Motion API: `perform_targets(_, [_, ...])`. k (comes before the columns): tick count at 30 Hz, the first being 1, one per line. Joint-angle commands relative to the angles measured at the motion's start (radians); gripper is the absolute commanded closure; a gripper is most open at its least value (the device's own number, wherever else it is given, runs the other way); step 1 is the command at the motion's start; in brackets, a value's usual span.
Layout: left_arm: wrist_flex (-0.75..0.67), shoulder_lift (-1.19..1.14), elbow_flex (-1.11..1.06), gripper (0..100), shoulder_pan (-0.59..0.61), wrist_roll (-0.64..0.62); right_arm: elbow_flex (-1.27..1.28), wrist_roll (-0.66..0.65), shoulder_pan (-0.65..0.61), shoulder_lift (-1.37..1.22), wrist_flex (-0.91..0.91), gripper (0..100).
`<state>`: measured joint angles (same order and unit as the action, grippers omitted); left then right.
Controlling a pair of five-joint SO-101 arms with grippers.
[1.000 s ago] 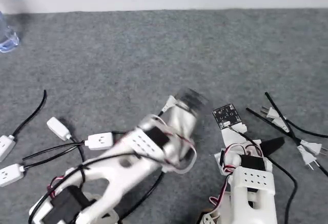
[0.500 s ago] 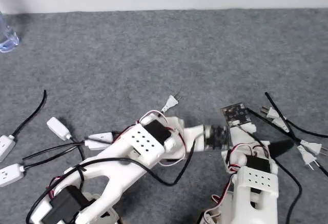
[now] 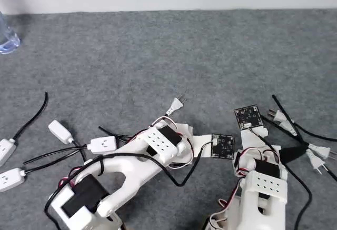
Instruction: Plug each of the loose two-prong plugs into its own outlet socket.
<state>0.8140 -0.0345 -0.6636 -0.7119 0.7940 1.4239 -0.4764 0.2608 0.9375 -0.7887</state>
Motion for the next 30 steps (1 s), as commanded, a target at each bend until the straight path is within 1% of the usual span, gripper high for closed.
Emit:
perform_targets(1, [0.026,-0.002,0.062,86,-0.005,-0.015,-0.015,0.009,0.016,0.013,0.021,36.1])
perform_targets(6, [0.092,-0.002,0.116,86,-0.006,0.02,-0.015,0.009,0.016,0.013,0.021,36.1])
perform_targets(9, [0.143,-0.002,0.165,86,-0.003,0.02,-0.021,0.012,0.031,0.013,0.019,36.1])
perform_targets(13, [0.21,-0.002,0.219,86,0.006,0.023,-0.046,0.037,0.174,0.013,0.044,36.1])
perform_targets(15, [0.219,-0.002,0.228,86,0.008,0.038,-0.048,0.077,0.202,0.013,0.056,36.1])
perform_targets(19, [0.196,-0.005,0.232,86,-0.005,0.035,-0.044,0.106,0.271,0.065,0.064,36.1])
perform_targets(21, [0.158,-0.012,0.229,86,-0.012,-0.012,-0.034,0.137,0.295,0.12,0.058,36.1])
perform_targets(23, [0.107,-0.012,0.226,86,-0.017,-0.155,0.0,0.14,0.298,0.18,0.056,36.1])
perform_targets(25, [0.091,-0.005,0.234,82,-0.012,-0.302,0.029,0.138,0.285,0.248,0.05,36.2])
perform_targets(26, [0.094,-0.003,0.245,78,-0.009,-0.33,0.04,0.138,0.28,0.282,0.036,36.2])
perform_targets(28, [0.115,-0.003,0.263,71,0.009,-0.342,0.054,0.138,0.277,0.348,0.005,36.2])
perform_targets(30, [0.149,-0.003,0.282,68,0.028,-0.33,0.077,0.138,0.277,0.412,-0.01,36.2])
